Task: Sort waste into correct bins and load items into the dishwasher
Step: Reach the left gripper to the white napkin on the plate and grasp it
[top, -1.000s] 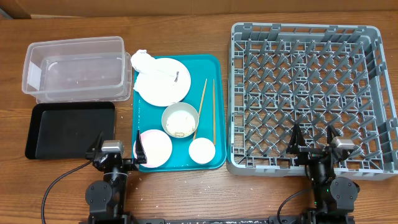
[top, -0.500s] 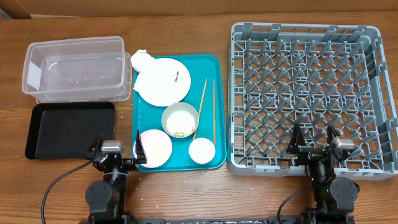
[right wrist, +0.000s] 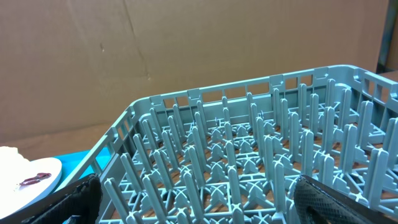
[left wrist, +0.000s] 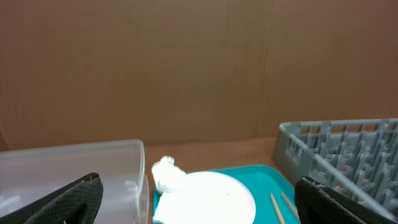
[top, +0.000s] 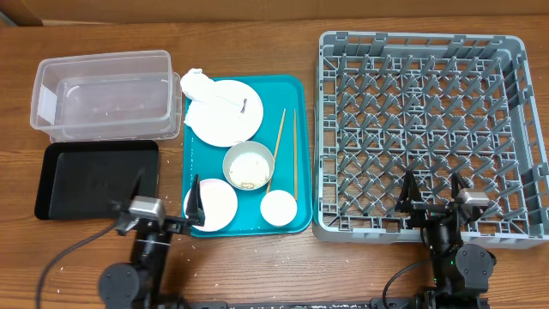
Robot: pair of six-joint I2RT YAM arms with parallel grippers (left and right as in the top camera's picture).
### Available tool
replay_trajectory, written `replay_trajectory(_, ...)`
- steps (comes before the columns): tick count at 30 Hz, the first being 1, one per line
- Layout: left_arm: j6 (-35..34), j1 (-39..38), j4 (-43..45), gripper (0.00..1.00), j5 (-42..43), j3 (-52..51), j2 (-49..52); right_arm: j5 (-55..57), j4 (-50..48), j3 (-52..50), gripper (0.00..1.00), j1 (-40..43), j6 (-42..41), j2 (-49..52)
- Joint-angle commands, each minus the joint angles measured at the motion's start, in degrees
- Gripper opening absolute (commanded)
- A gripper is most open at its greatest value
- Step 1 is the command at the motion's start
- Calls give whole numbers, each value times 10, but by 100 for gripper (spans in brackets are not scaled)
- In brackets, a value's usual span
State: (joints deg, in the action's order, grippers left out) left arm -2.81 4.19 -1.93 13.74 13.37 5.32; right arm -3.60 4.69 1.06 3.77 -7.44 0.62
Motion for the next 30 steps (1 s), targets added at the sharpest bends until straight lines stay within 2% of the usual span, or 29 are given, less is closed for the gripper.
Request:
replay_trajectory(1, 12, 3, -18, 100, 12, 88, 70, 5, -2, -6, 100, 3, 2, -5)
replay_trajectory(8, 12, 3, -98, 100, 54, 278, 293, 5, -2, -6, 100, 3, 2, -5)
replay_trajectory(12, 11, 3, -172, 100, 74, 409, 424, 5, -2, -6, 100, 3, 2, -5)
replay_trajectory(17, 14, -5, -309, 100, 85, 594, 573, 5, -2, -6, 100, 3, 2, -5)
replay_trajectory(22, 67, -42, -511, 100, 84, 816, 727, 5, -2, -6, 100, 3, 2, -5)
replay_trajectory(24, 73, -59, -561, 100, 84, 880, 776, 5, -2, -6, 100, 3, 2, -5)
replay_trajectory(26, 72, -70, -579, 100, 84, 915, 812, 11, -2, -6, 100, 3, 2, -5)
replay_trajectory(30, 64, -81, -572, 100, 103, 917, 858, 12, -2, -6, 100, 3, 2, -5)
